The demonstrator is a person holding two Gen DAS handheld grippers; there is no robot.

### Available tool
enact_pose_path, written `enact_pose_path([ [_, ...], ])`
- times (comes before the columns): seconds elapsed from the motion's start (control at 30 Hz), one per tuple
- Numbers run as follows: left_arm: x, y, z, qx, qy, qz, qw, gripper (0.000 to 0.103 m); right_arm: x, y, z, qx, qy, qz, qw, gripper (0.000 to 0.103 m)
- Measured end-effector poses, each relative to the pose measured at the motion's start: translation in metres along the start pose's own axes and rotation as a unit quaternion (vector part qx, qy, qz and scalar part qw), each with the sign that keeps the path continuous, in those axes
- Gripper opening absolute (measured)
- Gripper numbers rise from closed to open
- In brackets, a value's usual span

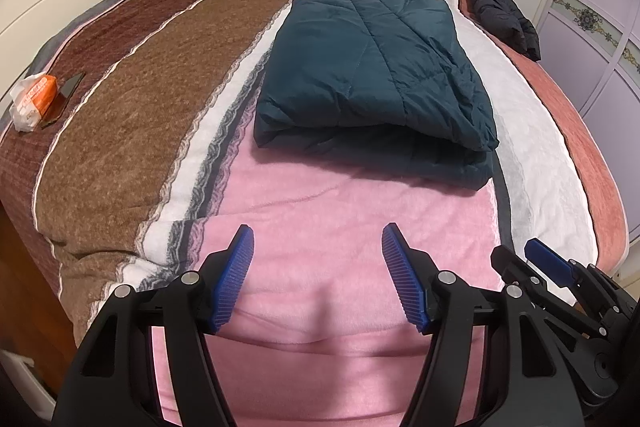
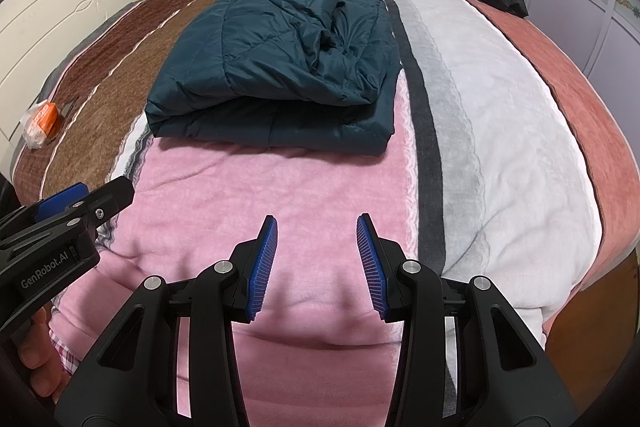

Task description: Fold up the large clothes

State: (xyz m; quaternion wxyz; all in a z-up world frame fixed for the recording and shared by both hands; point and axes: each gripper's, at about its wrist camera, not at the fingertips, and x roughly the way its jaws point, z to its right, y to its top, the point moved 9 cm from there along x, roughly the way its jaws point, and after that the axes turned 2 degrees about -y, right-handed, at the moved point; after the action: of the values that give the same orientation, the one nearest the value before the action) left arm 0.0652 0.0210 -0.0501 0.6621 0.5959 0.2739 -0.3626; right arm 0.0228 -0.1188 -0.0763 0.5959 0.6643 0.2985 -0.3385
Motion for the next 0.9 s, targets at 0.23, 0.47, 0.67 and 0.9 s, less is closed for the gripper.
enact_pose_path([
  [0.23, -0.0016, -0.0008, 0.0017, -0.001, -0.005, 0.005, 1.0000, 0.064, 0.0002, -0.0004, -0.0007, 0.000, 0.000, 0.000, 1.000, 0.042],
  [0.47, -0.0033, -0.0026, 0.0046, -0.001, -0.003, 0.009, 1.0000, 0.061, 0.0001, -0.0002, -0.0005, -0.001, 0.000, -0.001, 1.000, 0.042],
  [0.67, -0.0026, -0.0030, 0.0036, -0.002, -0.001, 0.008, 1.0000, 0.060, 0.0001, -0.0001, -0.0006, -0.002, 0.001, -0.001, 1.000, 0.042],
  [0.9, -0.0002, -0.0041, 0.0015, -0.002, 0.002, 0.002, 1.0000, 0.060, 0.0026, -0.0017, 0.0001, -0.004, 0.002, -0.004, 1.000, 0.042],
])
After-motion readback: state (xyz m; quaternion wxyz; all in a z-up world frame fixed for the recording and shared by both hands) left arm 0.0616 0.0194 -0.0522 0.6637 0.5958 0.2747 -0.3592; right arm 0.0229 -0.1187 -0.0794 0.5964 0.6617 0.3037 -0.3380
